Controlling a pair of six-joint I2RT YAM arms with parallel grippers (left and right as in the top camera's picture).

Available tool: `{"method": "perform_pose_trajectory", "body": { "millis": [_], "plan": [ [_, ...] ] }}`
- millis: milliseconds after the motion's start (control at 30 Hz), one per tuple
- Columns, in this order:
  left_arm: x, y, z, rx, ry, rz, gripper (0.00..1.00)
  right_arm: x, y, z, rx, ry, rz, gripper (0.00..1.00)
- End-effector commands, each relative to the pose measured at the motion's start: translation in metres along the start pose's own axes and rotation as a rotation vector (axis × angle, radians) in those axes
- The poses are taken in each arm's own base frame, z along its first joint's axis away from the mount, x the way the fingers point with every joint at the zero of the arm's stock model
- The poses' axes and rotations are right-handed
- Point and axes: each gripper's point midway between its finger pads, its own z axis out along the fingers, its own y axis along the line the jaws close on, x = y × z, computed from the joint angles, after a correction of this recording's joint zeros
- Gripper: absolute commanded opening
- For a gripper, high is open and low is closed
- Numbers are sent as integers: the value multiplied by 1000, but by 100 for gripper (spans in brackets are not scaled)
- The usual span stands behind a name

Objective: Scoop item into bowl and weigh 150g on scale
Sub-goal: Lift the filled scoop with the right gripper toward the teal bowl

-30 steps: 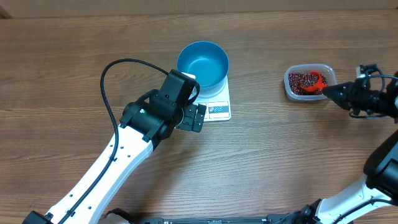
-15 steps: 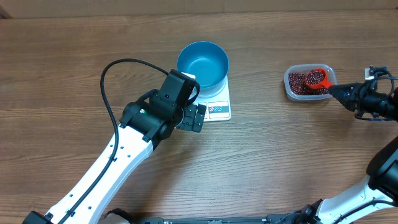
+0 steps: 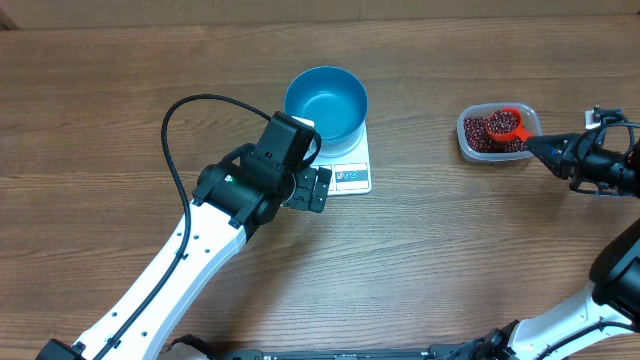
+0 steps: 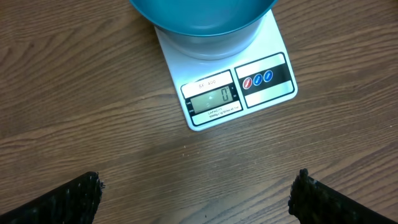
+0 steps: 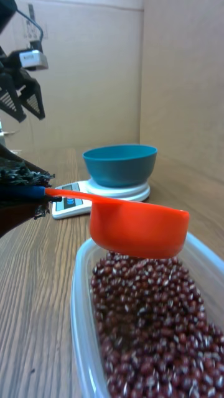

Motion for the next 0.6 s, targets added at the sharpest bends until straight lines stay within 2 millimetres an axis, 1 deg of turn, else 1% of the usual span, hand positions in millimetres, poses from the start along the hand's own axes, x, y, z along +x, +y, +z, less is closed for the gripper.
{"method": "perform_pose_trajectory", "body": {
  "millis": [0, 67, 200, 267, 367, 467, 567],
  "plan": [
    [2, 0, -1, 2, 0, 15, 100, -2, 11, -2, -75, -24, -12, 4],
    [2, 0, -1, 2, 0, 15, 100, -1, 14, 0, -84, -18, -8, 4],
    [2, 0, -1, 2, 0, 15, 99, 6, 34, 10, -167, 1, -55, 4],
    [2, 0, -1, 2, 0, 15, 100, 8, 40, 16, -186, 15, -56, 4],
    [2, 0, -1, 2, 0, 15, 99, 14, 48, 28, -205, 50, -69, 4],
    [2, 0, -1, 2, 0, 15, 100, 23, 58, 46, -218, 103, -92, 4],
    [2, 0, -1, 2, 0, 15, 100, 32, 73, 63, -260, 148, -121, 4]
  ]
}}
